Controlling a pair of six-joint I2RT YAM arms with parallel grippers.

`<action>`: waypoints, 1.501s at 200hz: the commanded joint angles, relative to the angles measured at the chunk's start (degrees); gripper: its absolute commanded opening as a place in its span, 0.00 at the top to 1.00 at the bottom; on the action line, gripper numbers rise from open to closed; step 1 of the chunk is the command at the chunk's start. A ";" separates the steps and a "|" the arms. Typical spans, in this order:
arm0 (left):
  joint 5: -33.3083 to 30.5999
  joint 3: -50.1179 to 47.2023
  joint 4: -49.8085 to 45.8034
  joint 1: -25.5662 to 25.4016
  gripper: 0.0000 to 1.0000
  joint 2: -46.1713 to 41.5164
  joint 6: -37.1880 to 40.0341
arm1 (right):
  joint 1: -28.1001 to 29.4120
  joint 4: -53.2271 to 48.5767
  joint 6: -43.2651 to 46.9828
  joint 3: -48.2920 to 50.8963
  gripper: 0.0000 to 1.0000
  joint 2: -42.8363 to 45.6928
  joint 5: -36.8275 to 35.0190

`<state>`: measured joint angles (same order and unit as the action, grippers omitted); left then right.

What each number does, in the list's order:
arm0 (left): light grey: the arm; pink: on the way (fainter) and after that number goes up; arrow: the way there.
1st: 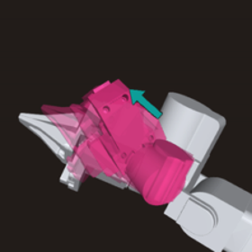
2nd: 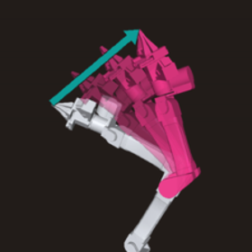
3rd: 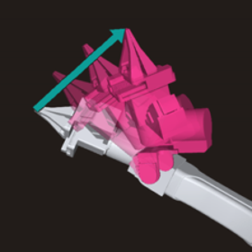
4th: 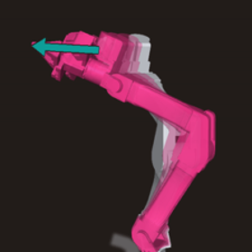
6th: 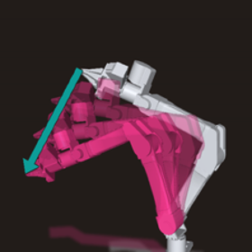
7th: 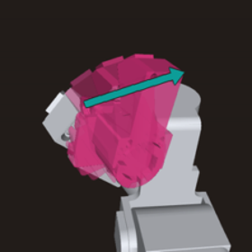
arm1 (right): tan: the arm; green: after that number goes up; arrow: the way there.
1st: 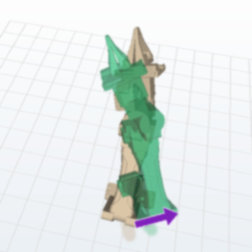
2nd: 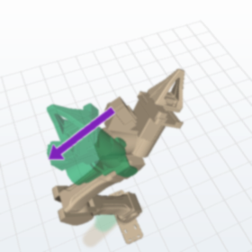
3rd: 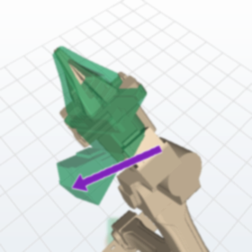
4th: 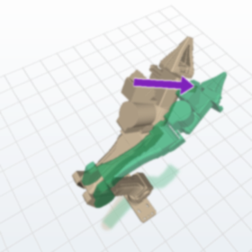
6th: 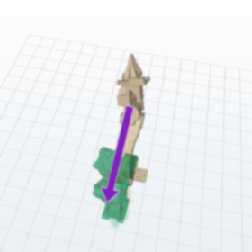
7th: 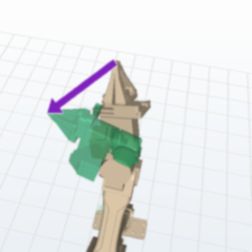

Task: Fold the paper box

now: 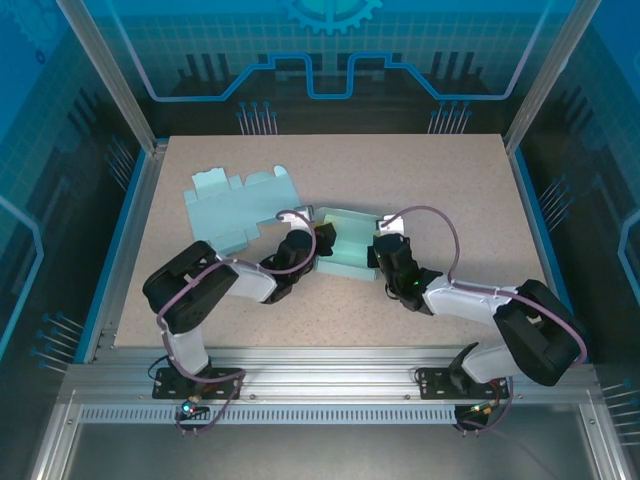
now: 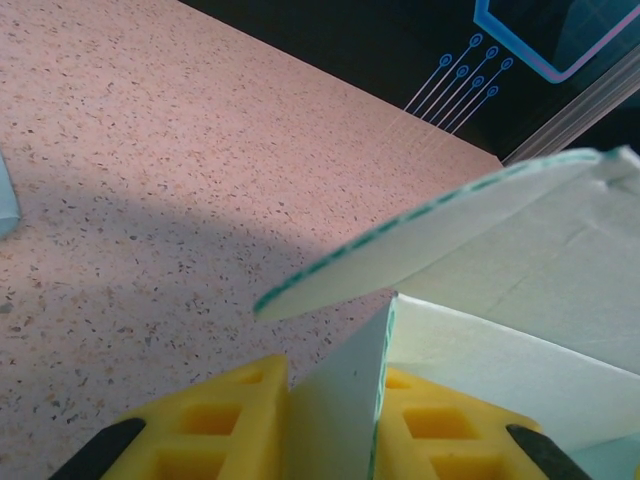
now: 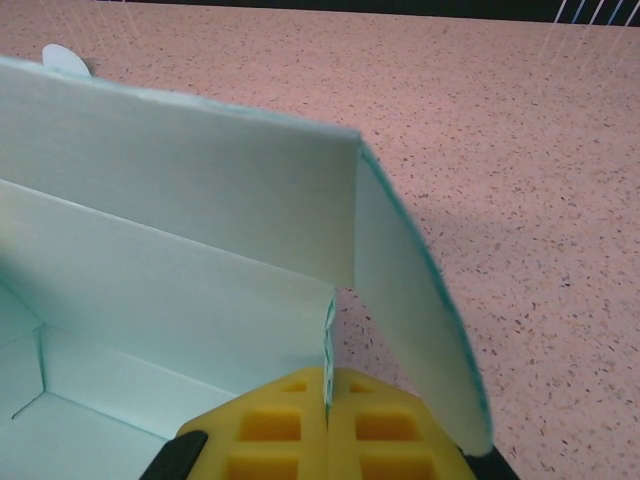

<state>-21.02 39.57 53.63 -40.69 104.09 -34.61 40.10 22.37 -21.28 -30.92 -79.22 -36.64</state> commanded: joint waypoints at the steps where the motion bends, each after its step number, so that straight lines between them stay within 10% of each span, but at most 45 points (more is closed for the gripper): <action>1: 8.62 -2.67 -1.99 -3.52 0.76 -0.26 -1.49 | 4.22 3.82 -1.06 0.42 1.00 0.22 5.58; 148: 5.59 10.14 0.85 -4.01 0.77 2.54 11.83 | -2.27 4.02 7.48 -9.93 0.99 -3.04 7.42; 300: -4.61 10.47 6.66 -7.08 0.77 8.36 15.23 | 0.40 9.57 -4.26 -7.49 0.91 -10.74 5.67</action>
<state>-31.48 47.48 55.24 -43.00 110.78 -21.34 35.94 28.36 -22.17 -38.20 -89.08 -40.03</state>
